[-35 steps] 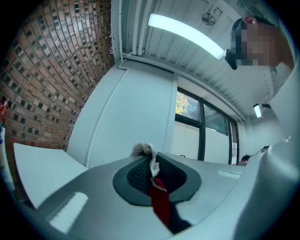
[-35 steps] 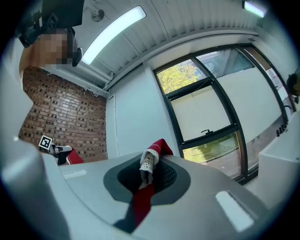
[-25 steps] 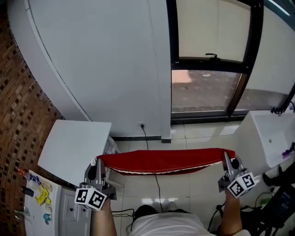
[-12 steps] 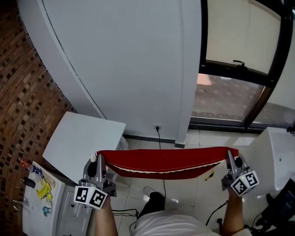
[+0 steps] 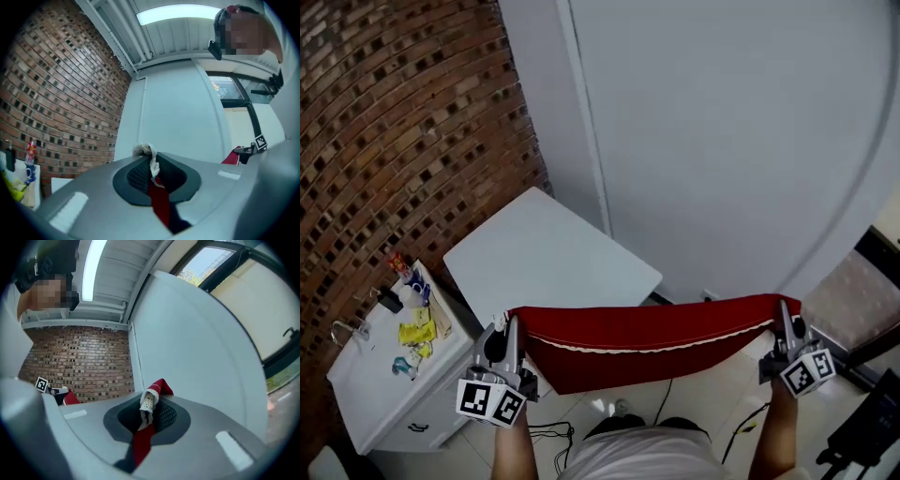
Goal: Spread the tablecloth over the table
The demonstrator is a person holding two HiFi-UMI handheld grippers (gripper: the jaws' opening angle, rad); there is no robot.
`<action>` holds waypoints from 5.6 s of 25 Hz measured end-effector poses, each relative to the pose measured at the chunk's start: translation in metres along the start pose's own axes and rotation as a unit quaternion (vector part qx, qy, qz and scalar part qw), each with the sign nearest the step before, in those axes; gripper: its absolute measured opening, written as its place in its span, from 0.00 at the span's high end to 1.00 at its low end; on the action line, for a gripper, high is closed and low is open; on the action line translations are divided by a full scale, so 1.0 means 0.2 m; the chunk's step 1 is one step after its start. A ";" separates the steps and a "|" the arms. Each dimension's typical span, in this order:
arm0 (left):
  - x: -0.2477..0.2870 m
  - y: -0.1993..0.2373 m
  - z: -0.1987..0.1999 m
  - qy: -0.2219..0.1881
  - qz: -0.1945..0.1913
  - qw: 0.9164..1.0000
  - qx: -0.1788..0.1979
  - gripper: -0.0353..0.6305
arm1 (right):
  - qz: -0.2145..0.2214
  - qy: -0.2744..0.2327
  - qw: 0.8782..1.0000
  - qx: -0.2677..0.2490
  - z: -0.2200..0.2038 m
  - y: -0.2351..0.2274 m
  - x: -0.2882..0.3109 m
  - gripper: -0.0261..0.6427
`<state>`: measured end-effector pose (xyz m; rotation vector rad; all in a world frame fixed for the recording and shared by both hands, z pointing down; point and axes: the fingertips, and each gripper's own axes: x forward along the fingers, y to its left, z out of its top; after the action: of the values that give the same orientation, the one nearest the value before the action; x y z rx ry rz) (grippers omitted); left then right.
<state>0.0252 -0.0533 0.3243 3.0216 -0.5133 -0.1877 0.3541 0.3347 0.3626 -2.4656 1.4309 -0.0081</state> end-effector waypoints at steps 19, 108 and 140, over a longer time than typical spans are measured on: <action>-0.58 0.74 0.13 -0.022 0.318 0.948 0.009 0.91 | 0.295 0.092 0.945 0.103 -0.37 0.86 1.71 0.94; 0.22 2.47 -1.00 0.155 0.442 0.883 -0.041 0.91 | 0.330 0.352 0.875 -0.029 -2.00 1.31 3.48 0.94; 0.05 2.23 -1.04 0.104 0.435 0.890 -0.088 0.85 | 0.362 0.296 0.879 -0.089 -1.83 1.28 3.28 0.94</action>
<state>-0.0826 -0.4669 0.5691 2.2998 -1.6198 0.1400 0.4150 -0.4315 0.5589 -1.9573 2.6433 -0.5322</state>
